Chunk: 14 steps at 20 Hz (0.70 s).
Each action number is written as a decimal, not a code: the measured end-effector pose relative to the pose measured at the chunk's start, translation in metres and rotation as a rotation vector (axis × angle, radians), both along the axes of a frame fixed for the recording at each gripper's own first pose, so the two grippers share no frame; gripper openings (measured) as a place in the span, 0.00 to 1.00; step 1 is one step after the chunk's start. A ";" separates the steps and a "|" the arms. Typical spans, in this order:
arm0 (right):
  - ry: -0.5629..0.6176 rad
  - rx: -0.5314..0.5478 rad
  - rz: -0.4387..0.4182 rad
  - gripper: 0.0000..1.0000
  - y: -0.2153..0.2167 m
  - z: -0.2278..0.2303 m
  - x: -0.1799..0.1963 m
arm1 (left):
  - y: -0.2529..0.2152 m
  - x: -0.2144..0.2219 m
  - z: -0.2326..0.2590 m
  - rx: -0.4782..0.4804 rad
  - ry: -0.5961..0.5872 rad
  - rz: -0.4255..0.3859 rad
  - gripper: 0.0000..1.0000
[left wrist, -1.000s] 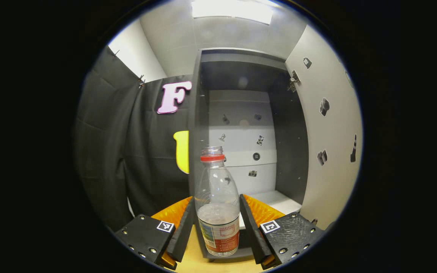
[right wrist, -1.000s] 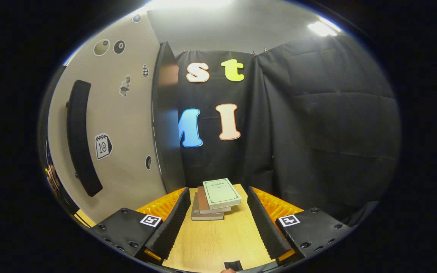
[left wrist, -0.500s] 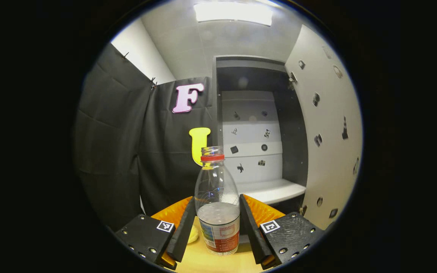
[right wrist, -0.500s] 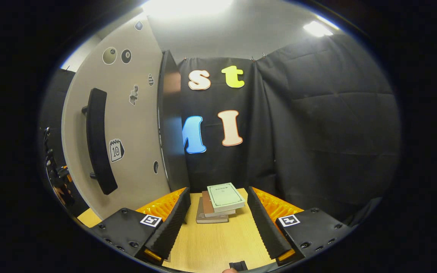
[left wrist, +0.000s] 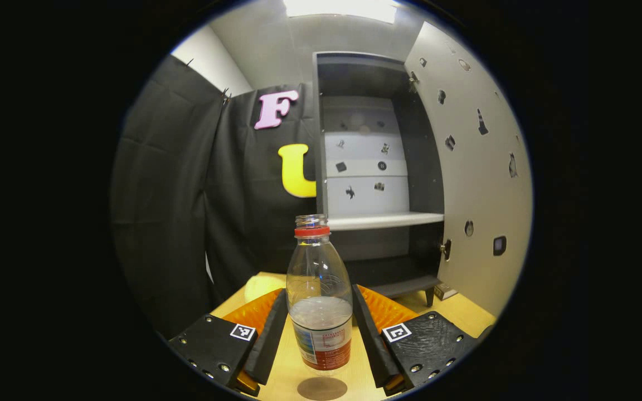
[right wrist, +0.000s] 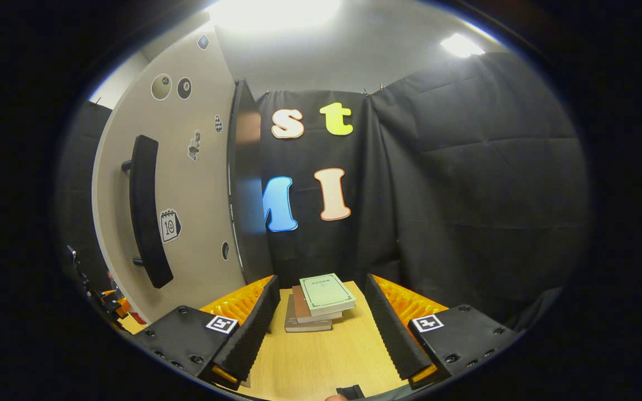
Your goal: Open the cabinet door with the right hand, grasp the bottle in the cabinet with the left hand and place it on the coaster, then close the cabinet door with the right hand.
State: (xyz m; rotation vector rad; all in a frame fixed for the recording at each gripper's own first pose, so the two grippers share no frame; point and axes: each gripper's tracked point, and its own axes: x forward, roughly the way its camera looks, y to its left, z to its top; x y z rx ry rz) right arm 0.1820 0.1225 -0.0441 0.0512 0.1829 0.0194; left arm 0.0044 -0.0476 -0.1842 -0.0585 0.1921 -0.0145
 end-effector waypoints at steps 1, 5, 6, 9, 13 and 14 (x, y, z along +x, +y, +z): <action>0.000 -0.005 0.001 0.98 0.002 -0.001 0.000 | 0.003 -0.003 -0.008 -0.011 0.004 0.006 0.65; 0.009 -0.021 0.009 0.98 0.007 -0.004 -0.001 | 0.013 -0.013 -0.040 -0.025 0.014 0.034 0.65; 0.009 -0.027 0.010 0.93 0.008 -0.005 -0.001 | 0.013 -0.015 -0.047 -0.034 0.020 0.034 0.65; 0.009 -0.048 0.016 0.93 0.012 -0.006 0.001 | 0.011 -0.019 -0.067 -0.039 0.036 0.036 0.67; 0.018 -0.061 0.028 0.93 0.017 -0.010 0.003 | 0.009 -0.026 -0.088 -0.027 0.049 0.037 0.65; 0.016 -0.064 0.027 0.93 0.017 -0.009 0.004 | 0.007 -0.026 -0.093 -0.026 0.055 0.037 0.65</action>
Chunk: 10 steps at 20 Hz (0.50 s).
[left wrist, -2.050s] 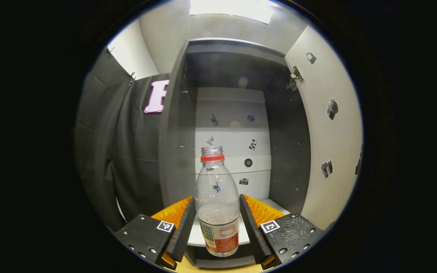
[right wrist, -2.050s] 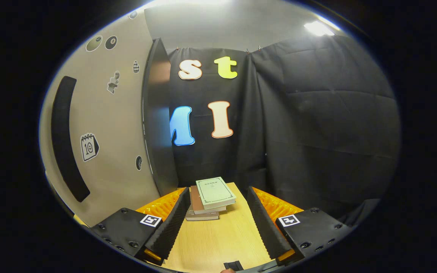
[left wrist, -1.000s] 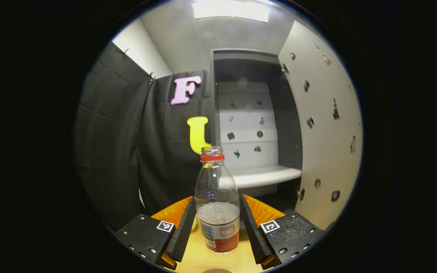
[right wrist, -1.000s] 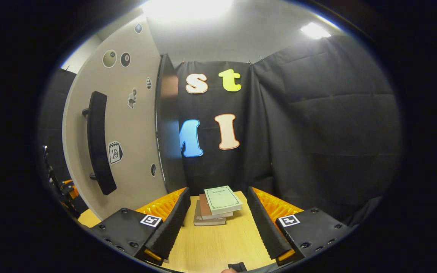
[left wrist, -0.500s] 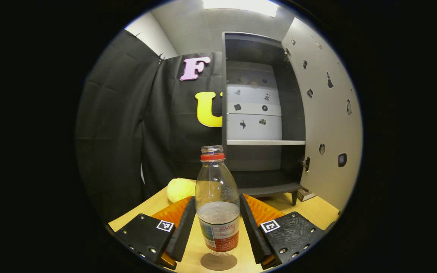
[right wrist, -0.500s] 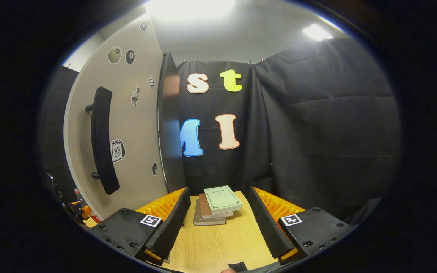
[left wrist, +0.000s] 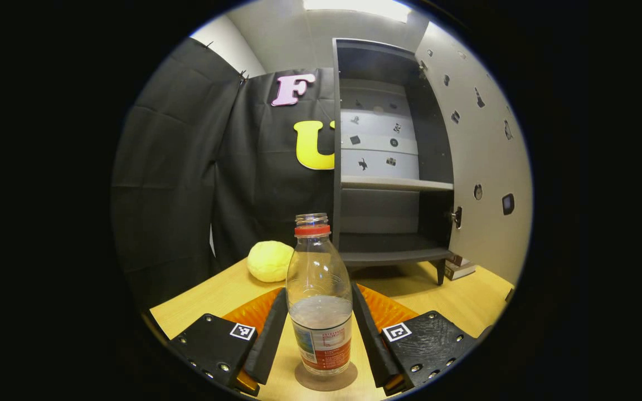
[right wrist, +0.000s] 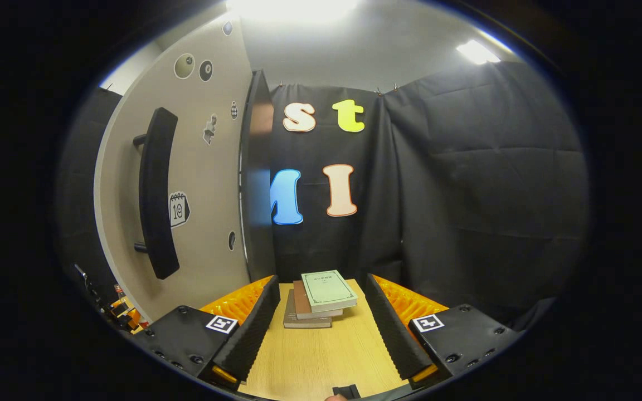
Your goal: Open the cabinet door with the right hand, grasp the bottle in the cabinet with the left hand and place it on the coaster, then close the cabinet door with the right hand.
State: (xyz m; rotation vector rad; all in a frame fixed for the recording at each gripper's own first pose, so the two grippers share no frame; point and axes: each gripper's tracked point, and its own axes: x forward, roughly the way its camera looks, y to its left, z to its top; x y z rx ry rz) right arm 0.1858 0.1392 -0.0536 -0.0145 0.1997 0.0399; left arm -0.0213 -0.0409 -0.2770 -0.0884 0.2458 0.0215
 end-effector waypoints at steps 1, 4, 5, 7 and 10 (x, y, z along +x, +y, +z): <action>0.000 -0.001 0.002 0.93 0.001 -0.001 0.001 | -0.001 -0.001 -0.004 0.012 -0.003 0.002 0.65; 0.018 0.012 0.012 0.98 0.003 -0.006 0.004 | -0.004 -0.001 -0.013 0.042 0.002 0.002 0.65; 0.020 0.014 0.011 0.98 0.003 -0.006 0.006 | -0.006 -0.003 -0.016 0.040 0.003 0.000 0.65; 0.022 0.021 0.013 0.93 0.003 -0.007 0.007 | -0.007 -0.009 -0.023 0.031 0.013 0.002 0.65; 0.026 0.021 0.020 0.93 0.006 -0.008 0.011 | -0.007 -0.013 -0.025 0.025 0.002 0.021 0.63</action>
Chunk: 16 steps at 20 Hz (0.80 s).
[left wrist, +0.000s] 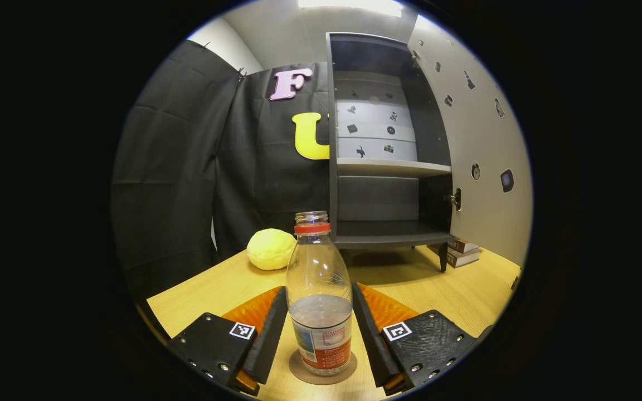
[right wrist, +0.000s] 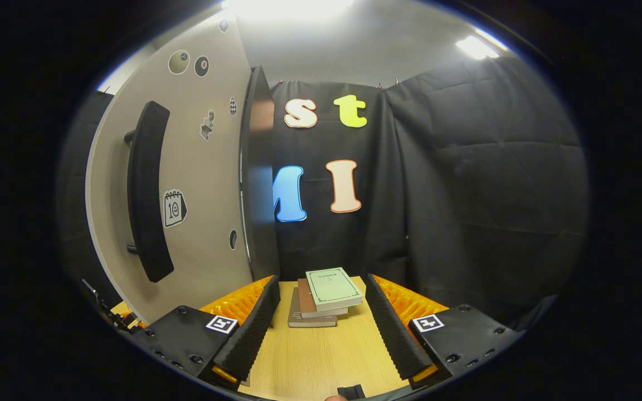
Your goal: Open the cabinet door with the right hand, grasp the bottle in the cabinet with the left hand and place it on the coaster, then close the cabinet door with the right hand.
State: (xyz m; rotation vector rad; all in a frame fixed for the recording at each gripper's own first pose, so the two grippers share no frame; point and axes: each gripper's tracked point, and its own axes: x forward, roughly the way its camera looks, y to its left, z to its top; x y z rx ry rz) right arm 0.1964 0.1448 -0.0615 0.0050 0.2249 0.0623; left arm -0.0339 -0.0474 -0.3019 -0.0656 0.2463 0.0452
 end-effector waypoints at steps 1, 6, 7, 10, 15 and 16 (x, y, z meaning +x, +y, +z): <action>0.000 -0.001 0.004 0.93 0.002 0.000 0.001 | -0.001 -0.001 -0.001 0.005 0.005 0.000 0.65; -0.010 -0.006 0.015 0.93 0.002 0.001 0.004 | -0.004 -0.001 -0.001 0.014 0.026 -0.011 0.66; -0.011 -0.004 0.016 0.98 0.002 0.001 0.004 | -0.004 -0.001 0.000 0.011 0.034 -0.010 0.66; -0.013 -0.008 0.021 0.93 0.000 0.000 0.004 | -0.004 -0.001 0.007 0.015 0.027 -0.002 0.66; -0.017 0.000 0.025 0.93 -0.004 0.000 0.007 | -0.006 0.002 0.025 0.035 0.007 0.005 0.66; -0.020 0.002 0.027 0.98 -0.005 0.001 0.007 | -0.006 0.004 0.028 0.038 0.006 0.009 0.66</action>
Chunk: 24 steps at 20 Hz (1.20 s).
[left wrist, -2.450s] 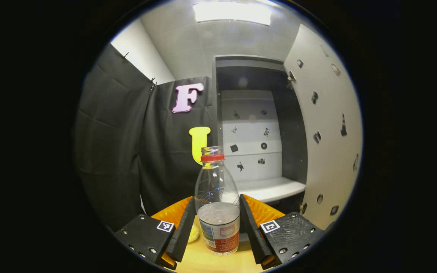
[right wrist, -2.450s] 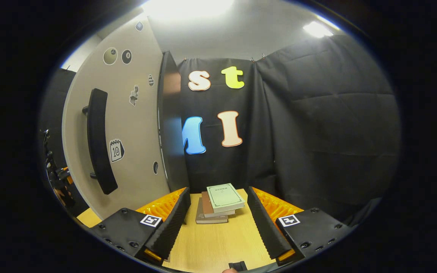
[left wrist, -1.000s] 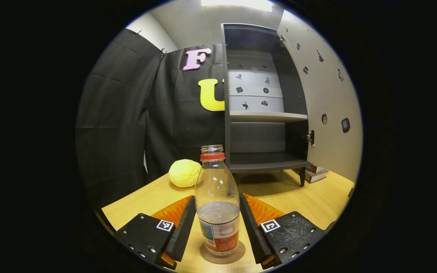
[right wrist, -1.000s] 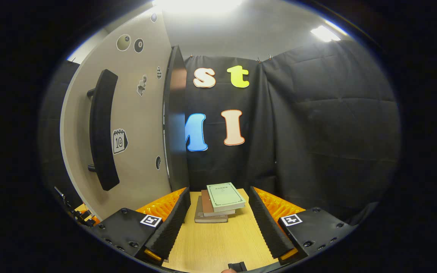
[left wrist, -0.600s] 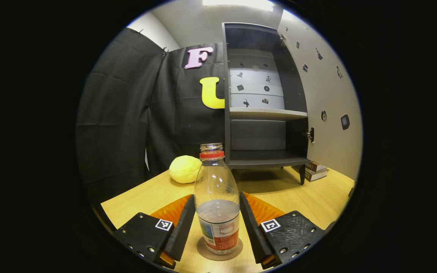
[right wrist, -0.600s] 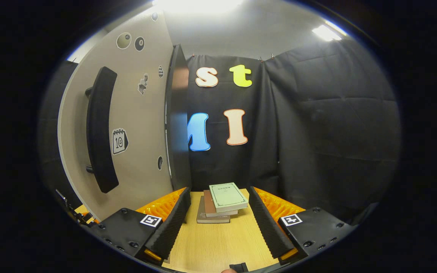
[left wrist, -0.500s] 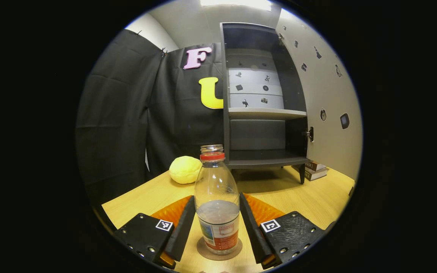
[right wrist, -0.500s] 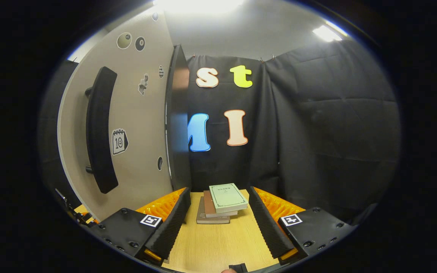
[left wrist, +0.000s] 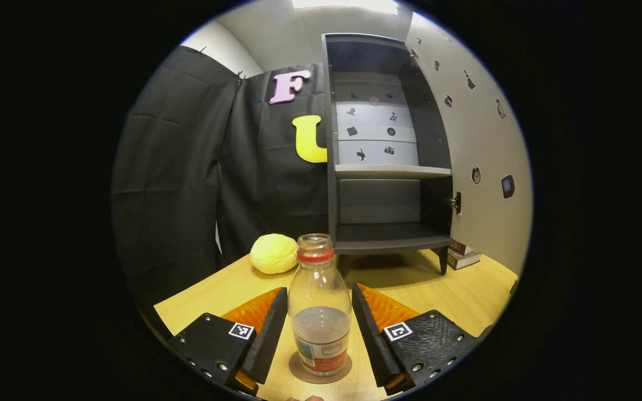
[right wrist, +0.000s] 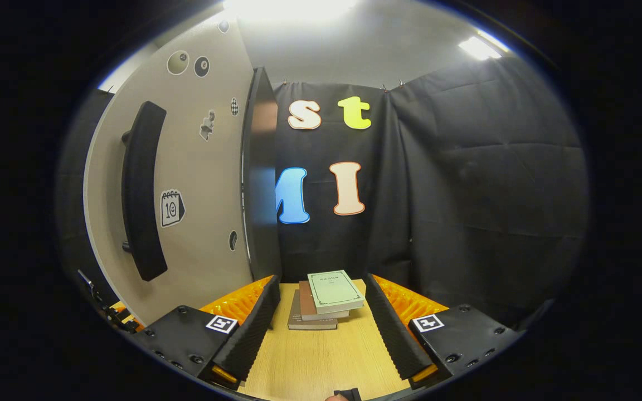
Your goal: Open the cabinet door with the right hand, grasp the bottle in the cabinet with the left hand and place it on the coaster, then close the cabinet door with the right hand.
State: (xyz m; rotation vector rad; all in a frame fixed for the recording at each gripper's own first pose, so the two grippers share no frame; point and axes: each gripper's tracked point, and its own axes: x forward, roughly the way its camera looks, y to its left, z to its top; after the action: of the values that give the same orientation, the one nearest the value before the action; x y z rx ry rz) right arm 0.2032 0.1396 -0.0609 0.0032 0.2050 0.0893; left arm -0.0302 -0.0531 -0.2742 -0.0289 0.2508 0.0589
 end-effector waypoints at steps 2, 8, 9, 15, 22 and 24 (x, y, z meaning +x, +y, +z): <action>0.000 0.004 0.004 0.93 -0.001 -0.001 0.000 | -0.001 0.000 0.008 0.005 0.000 0.006 0.66; -0.013 0.018 0.080 0.98 0.006 0.007 -0.001 | 0.009 0.003 0.076 0.051 -0.032 0.051 0.66; -0.011 0.029 0.105 0.98 0.011 0.008 -0.001 | 0.009 0.003 0.089 0.050 -0.036 0.057 0.66; -0.040 0.101 0.237 0.98 0.039 0.034 -0.002 | 0.016 -0.006 0.170 0.047 -0.090 0.083 0.66; -0.082 0.108 0.277 0.97 0.065 0.059 -0.012 | 0.024 0.003 0.204 0.004 -0.149 0.057 0.66; -0.089 0.083 0.251 0.96 0.069 0.062 -0.014 | 0.026 0.010 0.207 0.002 -0.149 0.030 0.66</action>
State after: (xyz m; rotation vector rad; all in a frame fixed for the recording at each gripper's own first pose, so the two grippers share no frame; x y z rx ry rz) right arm 0.1897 0.2091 0.0012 0.0563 0.1122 0.3471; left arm -0.0201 -0.0269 -0.0674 -0.0345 0.1017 0.0868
